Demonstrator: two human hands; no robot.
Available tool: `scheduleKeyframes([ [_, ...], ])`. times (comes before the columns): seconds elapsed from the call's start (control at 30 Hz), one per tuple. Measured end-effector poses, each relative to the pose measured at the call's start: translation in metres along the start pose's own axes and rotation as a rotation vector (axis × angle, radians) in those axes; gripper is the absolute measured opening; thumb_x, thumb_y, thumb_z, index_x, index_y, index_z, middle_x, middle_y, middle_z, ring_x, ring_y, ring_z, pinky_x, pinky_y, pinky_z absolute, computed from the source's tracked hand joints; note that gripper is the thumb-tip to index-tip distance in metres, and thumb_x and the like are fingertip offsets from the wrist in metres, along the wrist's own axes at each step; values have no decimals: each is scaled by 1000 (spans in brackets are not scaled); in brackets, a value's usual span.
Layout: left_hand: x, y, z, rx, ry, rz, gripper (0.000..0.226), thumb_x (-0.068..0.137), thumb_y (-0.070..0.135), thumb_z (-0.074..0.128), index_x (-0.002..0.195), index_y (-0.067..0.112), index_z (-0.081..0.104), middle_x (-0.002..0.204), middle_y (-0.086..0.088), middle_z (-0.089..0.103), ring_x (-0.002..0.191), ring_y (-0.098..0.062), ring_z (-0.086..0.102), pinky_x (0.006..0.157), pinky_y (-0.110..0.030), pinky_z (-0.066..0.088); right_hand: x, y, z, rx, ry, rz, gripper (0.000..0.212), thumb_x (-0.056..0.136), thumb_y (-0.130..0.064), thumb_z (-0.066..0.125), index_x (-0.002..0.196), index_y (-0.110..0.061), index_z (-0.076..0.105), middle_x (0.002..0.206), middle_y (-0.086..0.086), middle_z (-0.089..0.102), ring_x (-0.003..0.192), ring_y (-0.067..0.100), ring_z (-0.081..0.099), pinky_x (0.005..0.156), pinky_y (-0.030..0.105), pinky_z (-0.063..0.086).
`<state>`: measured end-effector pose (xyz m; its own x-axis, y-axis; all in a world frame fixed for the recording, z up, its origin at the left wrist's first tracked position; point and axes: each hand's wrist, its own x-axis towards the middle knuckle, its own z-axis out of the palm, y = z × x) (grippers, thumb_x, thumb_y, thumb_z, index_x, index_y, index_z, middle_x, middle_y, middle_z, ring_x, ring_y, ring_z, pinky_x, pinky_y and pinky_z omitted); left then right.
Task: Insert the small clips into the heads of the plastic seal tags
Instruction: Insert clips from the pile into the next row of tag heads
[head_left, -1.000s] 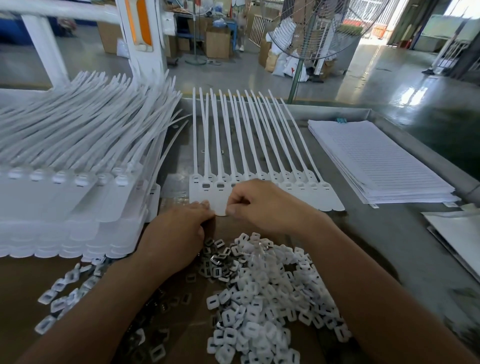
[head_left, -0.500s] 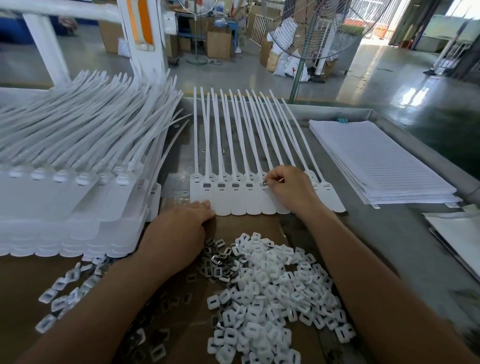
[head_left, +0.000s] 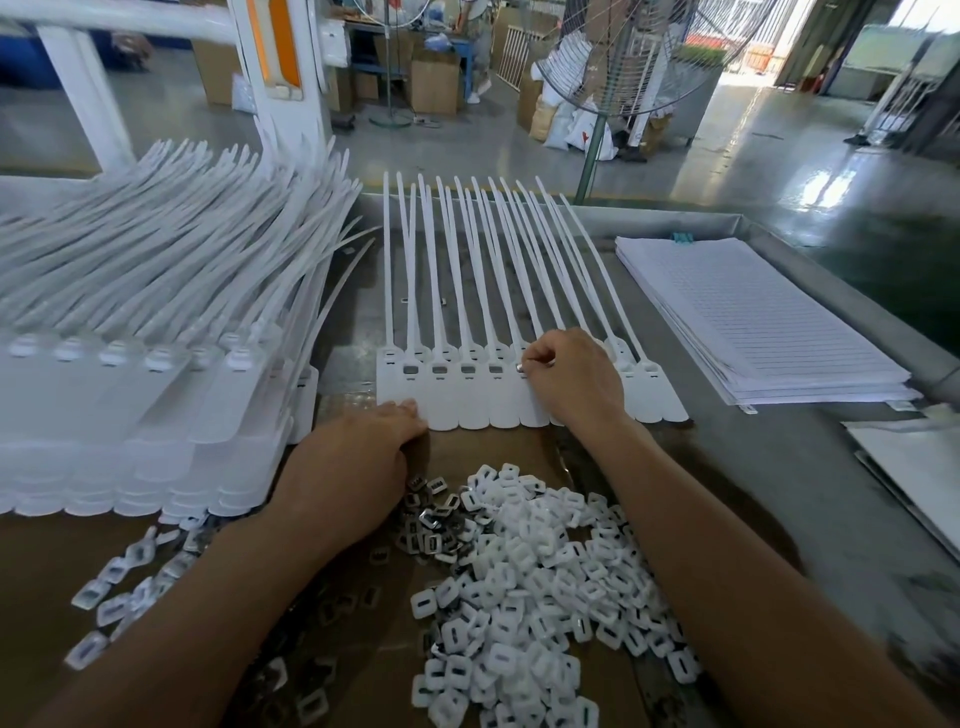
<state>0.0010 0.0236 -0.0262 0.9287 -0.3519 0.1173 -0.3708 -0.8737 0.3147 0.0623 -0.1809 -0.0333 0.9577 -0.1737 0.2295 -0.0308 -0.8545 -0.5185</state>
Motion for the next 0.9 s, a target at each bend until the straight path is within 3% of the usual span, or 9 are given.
scheduleKeyframes([
  [0.23,0,-1,0,6,-8,7,50,91,7,36,136,29,40,147,14,28,135,-4,25,107,-19,16,0,2,-2,31,-3,-15,8,88,-20,60,91,-19,68,106,0,61,83,8,50,71,24,36],
  [0.47,1,0,0,17,-22,-11,50,92,8,36,137,29,37,148,14,26,135,-4,25,108,-20,17,-5,4,-12,0,-90,-84,26,90,-8,52,102,-20,71,112,2,61,99,14,55,83,18,35],
  [0.63,1,0,0,-1,-29,-15,51,91,7,36,137,29,37,148,14,26,136,-4,24,109,-21,16,-3,-1,-22,61,-131,-67,24,91,-9,52,108,-14,68,117,2,64,101,9,56,85,17,34],
  [0.77,1,-1,1,-13,-13,-21,51,90,7,38,136,28,39,147,15,28,135,-5,26,109,-22,19,-5,-18,-40,148,-197,-150,19,89,-17,58,104,-17,69,95,-11,62,77,-4,53,74,13,39],
  [0.9,2,0,0,-21,9,-19,51,89,7,39,134,30,42,146,16,30,134,-4,28,108,-22,21,-25,-50,-55,135,-482,-292,14,85,-25,64,97,-22,70,82,-23,59,75,-11,55,61,2,41],
])
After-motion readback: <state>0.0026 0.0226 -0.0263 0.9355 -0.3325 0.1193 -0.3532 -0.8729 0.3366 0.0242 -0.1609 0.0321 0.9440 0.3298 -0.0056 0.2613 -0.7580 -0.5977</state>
